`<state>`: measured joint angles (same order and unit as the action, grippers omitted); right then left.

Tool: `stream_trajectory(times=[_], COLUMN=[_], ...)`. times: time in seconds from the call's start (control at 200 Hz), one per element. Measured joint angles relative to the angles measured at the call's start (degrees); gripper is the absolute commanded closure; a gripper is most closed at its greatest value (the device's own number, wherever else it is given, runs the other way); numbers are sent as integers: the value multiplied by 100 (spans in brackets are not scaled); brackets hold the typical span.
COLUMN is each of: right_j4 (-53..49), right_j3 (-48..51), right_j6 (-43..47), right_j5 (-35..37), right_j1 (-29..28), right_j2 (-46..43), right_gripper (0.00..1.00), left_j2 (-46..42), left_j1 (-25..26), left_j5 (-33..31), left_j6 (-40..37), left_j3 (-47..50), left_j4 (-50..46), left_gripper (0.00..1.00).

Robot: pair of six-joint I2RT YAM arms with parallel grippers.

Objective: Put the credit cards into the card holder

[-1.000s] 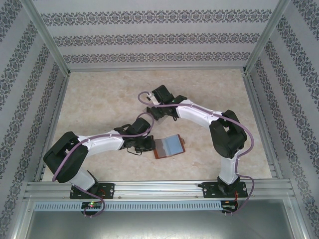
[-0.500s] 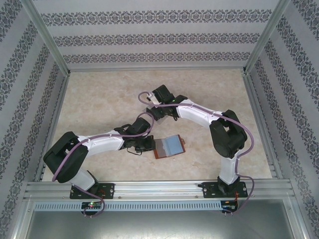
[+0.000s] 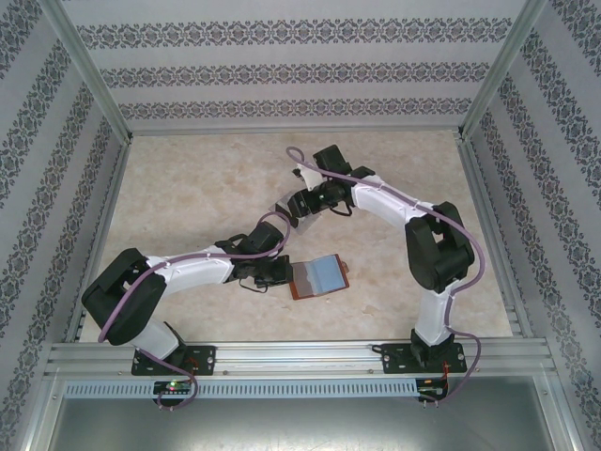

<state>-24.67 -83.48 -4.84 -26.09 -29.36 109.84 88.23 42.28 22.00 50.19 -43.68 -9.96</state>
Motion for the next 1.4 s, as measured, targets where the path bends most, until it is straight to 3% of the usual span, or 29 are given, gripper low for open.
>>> stream_trajectory(times=[0.135, 0.625, 0.989, 1.399], right_j4=[7, -144, 17, 50], right_j3=[-92, -92, -92, -92], right_j6=[-107, -177, -509, -573], right_j5=[-380, -743, -1390, -1523], right_j1=[-31, -52, -50, -52], right_j2=[118, 400, 400, 402], right_gripper=[47, 47, 53, 56], left_j2=[0, 0, 0, 0], left_j1=[0, 0, 0, 0], left_j5=[0, 0, 0, 0], left_j6=[0, 0, 0, 0], left_j3=[0, 0, 0, 0], left_j4=[0, -2, -2, -2], left_gripper=[91, 91, 92, 92])
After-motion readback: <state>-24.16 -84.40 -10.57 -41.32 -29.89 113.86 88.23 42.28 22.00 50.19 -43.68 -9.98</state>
